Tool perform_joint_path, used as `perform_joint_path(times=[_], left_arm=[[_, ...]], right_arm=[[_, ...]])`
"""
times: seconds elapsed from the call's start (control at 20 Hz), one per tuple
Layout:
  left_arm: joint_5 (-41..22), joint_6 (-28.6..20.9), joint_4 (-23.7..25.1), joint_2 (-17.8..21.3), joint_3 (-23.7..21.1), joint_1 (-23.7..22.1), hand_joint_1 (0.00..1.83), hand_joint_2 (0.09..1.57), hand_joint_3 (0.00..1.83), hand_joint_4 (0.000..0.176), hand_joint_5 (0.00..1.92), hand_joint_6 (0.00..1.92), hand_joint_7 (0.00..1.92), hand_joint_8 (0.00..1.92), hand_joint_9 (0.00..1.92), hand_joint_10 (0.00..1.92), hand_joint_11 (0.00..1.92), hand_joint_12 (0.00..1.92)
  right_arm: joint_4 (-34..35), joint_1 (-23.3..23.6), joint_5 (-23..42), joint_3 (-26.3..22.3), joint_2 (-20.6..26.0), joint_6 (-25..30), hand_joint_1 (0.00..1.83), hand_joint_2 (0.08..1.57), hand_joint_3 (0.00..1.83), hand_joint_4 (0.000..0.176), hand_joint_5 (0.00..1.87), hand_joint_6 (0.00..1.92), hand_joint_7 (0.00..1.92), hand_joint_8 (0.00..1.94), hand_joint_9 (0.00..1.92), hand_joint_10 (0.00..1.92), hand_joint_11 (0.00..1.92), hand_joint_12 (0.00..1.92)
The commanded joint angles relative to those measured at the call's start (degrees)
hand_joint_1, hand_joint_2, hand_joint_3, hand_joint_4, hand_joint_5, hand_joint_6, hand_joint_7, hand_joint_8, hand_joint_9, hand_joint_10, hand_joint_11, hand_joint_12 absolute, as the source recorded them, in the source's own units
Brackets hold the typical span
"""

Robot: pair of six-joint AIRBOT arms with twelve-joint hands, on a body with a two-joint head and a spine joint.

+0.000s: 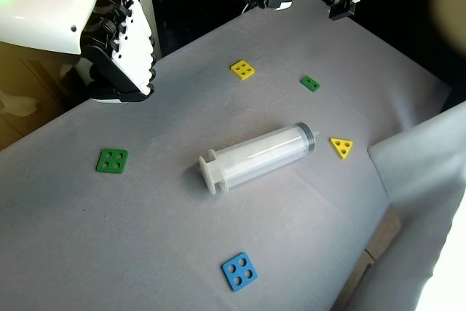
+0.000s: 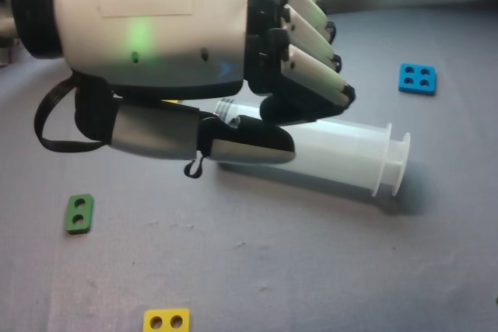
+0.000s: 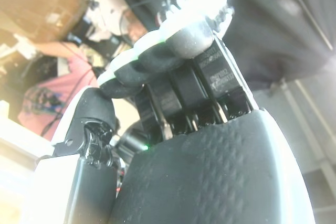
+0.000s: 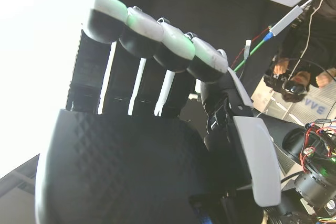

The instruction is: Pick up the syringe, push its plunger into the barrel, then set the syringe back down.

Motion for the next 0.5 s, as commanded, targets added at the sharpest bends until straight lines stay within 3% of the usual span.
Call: perform_joint_path(times=[0.0,0.45], left_arm=[[-2.16,0.03,-5.07,0.46,-0.16,-0.8,0.41,1.57,0.07,0.0,0.75,1.92,0.9,1.92,0.88,1.92,0.97,1.92],[-1.41,0.03,-5.96,1.03,-0.67,-0.77,0.36,1.57,0.08,0.0,0.73,1.92,0.89,1.92,0.87,1.92,0.96,1.92]], right_arm=[[3.08,0.92,1.32,-0.01,-0.09,0.13,0.46,1.56,0.0,0.0,1.11,1.92,1.11,1.94,1.05,1.92,1.0,1.92],[3.08,0.94,1.47,-0.01,-0.1,0.13,0.43,1.54,0.0,0.0,1.09,1.92,1.09,1.94,1.04,1.92,1.0,1.92]])
